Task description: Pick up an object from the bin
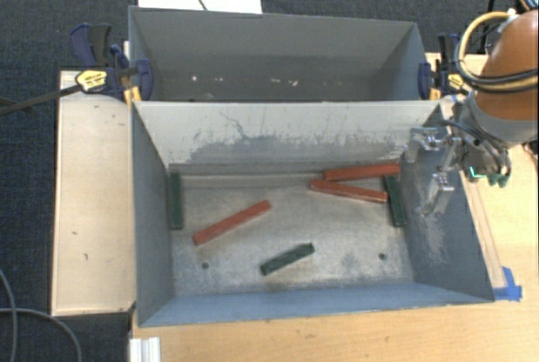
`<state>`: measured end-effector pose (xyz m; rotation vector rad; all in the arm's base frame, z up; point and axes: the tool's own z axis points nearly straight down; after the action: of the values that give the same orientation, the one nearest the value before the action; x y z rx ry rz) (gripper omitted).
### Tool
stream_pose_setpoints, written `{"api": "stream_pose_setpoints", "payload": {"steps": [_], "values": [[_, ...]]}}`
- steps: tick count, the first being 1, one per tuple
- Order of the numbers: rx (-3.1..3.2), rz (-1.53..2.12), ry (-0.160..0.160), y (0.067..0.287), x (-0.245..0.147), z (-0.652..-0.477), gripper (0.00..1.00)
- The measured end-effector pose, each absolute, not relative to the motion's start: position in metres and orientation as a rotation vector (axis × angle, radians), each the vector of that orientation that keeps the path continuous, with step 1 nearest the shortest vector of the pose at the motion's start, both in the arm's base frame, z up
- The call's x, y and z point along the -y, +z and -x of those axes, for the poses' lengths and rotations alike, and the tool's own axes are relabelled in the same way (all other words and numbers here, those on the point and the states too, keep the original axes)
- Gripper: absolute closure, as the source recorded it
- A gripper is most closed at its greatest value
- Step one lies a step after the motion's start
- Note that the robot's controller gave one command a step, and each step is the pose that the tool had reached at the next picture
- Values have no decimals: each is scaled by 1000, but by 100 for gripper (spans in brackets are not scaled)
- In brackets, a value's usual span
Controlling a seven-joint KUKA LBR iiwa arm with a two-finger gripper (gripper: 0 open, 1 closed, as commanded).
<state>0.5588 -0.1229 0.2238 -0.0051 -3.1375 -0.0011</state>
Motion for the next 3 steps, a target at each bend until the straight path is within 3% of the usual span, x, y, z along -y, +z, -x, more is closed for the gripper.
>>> {"api": "stream_pose_setpoints", "payload": {"steps": [1,2,3], "values": [[3114,-408,-2,68,122,-522,0],[3015,-913,7,178,137,-539,0],[2874,-1264,-6,68,96,-541,0]]}}
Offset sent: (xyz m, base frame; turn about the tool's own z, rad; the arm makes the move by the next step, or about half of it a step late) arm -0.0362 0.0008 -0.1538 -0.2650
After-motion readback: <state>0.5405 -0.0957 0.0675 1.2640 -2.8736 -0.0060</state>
